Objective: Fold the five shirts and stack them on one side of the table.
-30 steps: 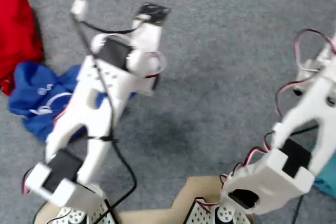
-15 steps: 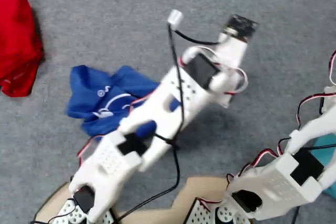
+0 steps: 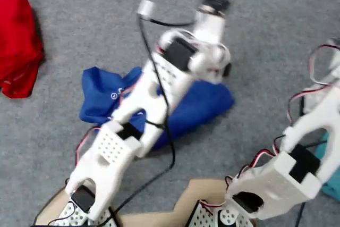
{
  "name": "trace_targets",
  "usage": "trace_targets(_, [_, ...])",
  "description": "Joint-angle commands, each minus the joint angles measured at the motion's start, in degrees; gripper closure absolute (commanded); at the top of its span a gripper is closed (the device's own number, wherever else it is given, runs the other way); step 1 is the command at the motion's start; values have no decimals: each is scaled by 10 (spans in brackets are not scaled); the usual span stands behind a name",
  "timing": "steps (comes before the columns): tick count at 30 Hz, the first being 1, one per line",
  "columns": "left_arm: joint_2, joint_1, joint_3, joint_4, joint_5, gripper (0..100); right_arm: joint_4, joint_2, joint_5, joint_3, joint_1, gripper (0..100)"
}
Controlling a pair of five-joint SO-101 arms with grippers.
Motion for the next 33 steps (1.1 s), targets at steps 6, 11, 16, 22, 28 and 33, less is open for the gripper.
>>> trace_targets(6, [-138,-193,202,7,-4,700,7,-36,-70,7,-161,913])
trace_targets(11, [-128,-325,338,-1,-56,698,-20,-7,-163,0,-292,913])
trace_targets(16, [-73,-382,396,-38,-88,699,-55,109,-254,-84,-380,830])
trace_targets(22, [-5,-382,396,-56,-88,700,-54,303,-332,-288,-429,717])
trace_targets(28, [26,-369,396,-56,-88,700,-40,487,-347,-473,-456,725])
trace_targets(33, [29,-372,398,-52,-88,702,-18,609,-347,-618,-456,725])
